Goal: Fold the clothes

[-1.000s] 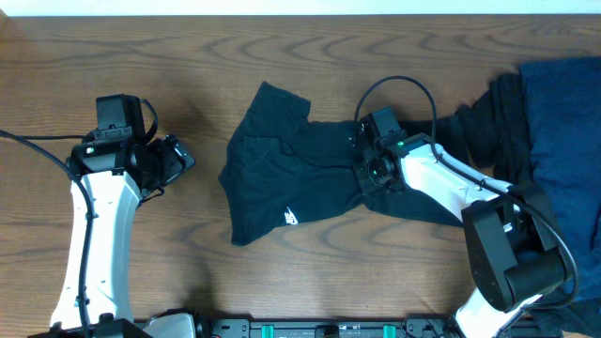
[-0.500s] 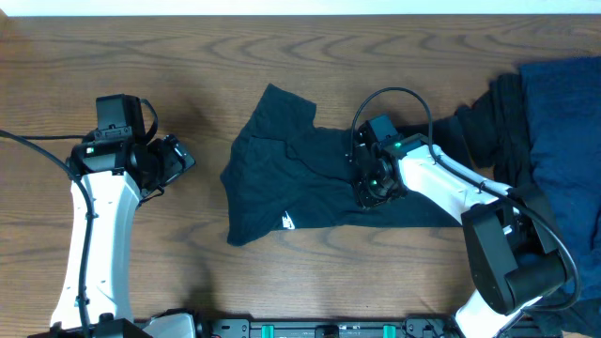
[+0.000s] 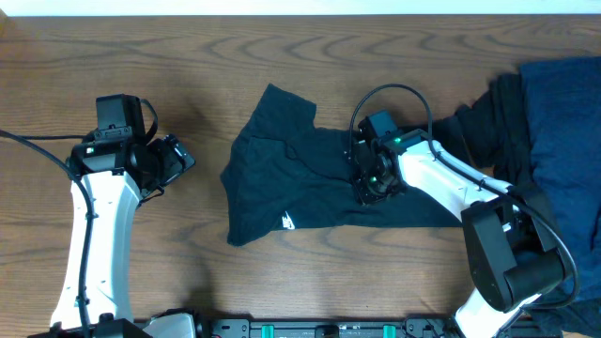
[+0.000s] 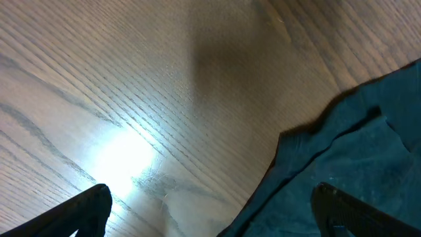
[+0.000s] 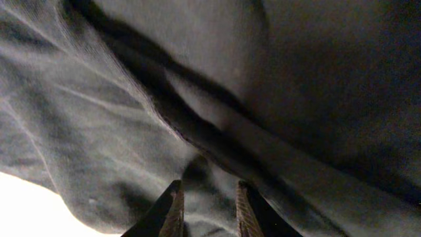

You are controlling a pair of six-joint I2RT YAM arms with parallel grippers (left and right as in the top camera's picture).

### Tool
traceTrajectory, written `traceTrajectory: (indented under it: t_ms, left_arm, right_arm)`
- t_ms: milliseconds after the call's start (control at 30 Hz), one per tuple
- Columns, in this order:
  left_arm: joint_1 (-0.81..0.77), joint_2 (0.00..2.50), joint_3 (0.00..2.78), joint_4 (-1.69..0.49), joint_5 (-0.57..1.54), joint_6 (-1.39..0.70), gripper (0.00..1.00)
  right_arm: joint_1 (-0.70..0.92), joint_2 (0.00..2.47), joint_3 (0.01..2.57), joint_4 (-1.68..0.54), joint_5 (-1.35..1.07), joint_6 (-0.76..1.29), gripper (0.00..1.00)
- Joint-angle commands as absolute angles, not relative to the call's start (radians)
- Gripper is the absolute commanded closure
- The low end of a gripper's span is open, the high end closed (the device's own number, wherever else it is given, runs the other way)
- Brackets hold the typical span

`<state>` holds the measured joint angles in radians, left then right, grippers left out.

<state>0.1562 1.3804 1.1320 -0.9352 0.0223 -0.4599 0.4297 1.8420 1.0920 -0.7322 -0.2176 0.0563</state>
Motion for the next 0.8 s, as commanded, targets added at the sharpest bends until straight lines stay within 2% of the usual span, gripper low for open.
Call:
traceTrajectory:
  t_ms: [0,233,767]
  left_arm:
    - [0.159,1.379,1.137,-0.937,0.014,-0.461,0.02]
    - [0.159,1.379,1.137,-0.937,0.014,-0.461,0.02]
    - [0.159,1.379,1.137,-0.937,0.014,-0.461,0.02]
  right_arm:
    - [0.419,1.851,1.111,-0.719,-0.159,0.043,0.71]
    - [0.419,1.851,1.111,-0.683,-0.024,0.043,0.67]
    - [0.412,1.844,1.122,-0.537,0.026,0.05,0.66]
